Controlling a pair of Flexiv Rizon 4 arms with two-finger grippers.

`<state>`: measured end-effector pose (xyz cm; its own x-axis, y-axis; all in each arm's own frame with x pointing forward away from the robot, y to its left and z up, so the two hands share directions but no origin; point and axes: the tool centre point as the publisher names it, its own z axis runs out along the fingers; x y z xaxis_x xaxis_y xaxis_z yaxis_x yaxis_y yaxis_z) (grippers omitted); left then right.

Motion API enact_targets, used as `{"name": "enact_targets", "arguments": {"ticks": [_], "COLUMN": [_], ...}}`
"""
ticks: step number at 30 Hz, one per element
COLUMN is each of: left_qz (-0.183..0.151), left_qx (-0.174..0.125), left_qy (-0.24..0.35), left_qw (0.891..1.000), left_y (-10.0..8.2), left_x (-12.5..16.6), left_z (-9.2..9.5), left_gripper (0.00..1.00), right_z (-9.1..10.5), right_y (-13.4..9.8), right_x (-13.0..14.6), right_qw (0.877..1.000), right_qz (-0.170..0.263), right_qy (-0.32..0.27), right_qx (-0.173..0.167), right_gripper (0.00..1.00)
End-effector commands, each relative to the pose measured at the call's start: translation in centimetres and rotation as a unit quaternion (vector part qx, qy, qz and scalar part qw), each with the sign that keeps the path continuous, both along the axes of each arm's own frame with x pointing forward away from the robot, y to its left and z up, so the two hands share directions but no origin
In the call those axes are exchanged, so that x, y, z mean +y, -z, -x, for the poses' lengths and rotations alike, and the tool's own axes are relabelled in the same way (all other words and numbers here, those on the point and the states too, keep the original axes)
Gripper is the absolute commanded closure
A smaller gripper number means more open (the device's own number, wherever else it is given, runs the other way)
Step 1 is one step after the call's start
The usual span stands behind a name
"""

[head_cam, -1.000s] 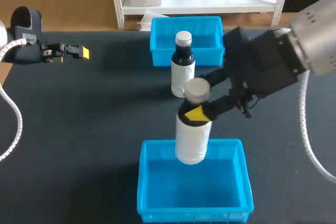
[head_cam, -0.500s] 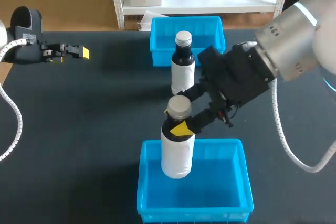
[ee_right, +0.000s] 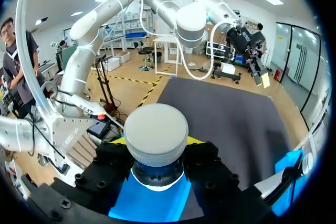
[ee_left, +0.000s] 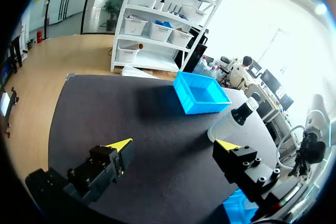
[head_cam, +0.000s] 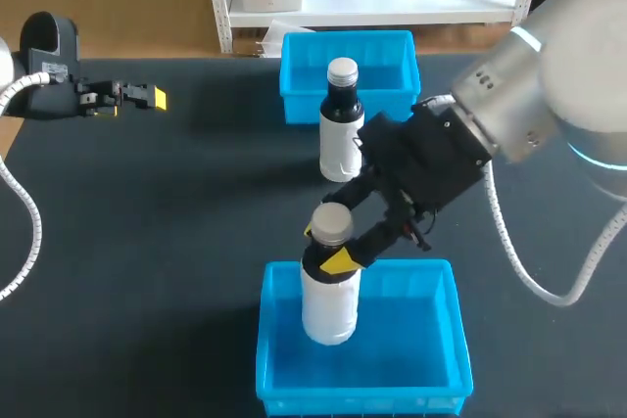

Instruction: Pick up the bottle, and place it in the far bin if it is heavy, or in the near bin if it is light.

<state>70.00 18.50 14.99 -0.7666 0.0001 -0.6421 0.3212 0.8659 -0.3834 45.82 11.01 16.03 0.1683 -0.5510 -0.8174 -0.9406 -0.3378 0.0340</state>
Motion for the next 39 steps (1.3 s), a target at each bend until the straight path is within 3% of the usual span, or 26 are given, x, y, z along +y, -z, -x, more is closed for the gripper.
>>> {"name": "enact_targets", "arguments": {"ticks": [1,19,21,23,28,29,30,39], "left_qz": [0.000,0.000,0.000,0.000,0.000,0.000,0.000,0.000], "left_qx": [0.000,0.000,0.000,0.000,0.000,0.000,0.000,0.000], "left_qy": [0.000,0.000,0.000,0.000,0.000,0.000,0.000,0.000], "left_qw": [1.000,1.000,1.000,1.000,1.000,1.000,1.000,1.000], "left_y": [0.0,0.0,0.0,0.0,0.0,0.0,0.0,0.0], "left_x": [0.0,0.0,0.0,0.0,0.0,0.0,0.0,0.0], "left_z": [0.0,0.0,0.0,0.0,0.0,0.0,0.0,0.0], "left_gripper": [0.00,0.00,0.00,0.00,0.00,0.00,0.00,0.00], "right_z": [-0.6,-1.0,-1.0,-1.0,-1.0,-1.0,-1.0,-1.8], "right_y": [0.8,3.2,3.4,3.5,3.6,3.6,3.6,2.7], "right_x": [0.7,1.3,1.3,1.4,1.4,1.4,1.4,-0.4], "right_qw": [1.000,0.998,0.998,0.997,0.997,0.997,0.997,0.998], "right_qz": [-0.005,0.013,0.015,0.017,0.021,0.023,0.025,0.042], "right_qy": [-0.023,-0.066,-0.067,-0.069,-0.073,-0.074,-0.074,-0.053], "right_qx": [0.006,0.006,0.008,0.009,0.011,0.011,0.011,0.006], "right_gripper": [1.00,1.00,0.96,0.87,0.51,0.11,0.00,0.00]}}
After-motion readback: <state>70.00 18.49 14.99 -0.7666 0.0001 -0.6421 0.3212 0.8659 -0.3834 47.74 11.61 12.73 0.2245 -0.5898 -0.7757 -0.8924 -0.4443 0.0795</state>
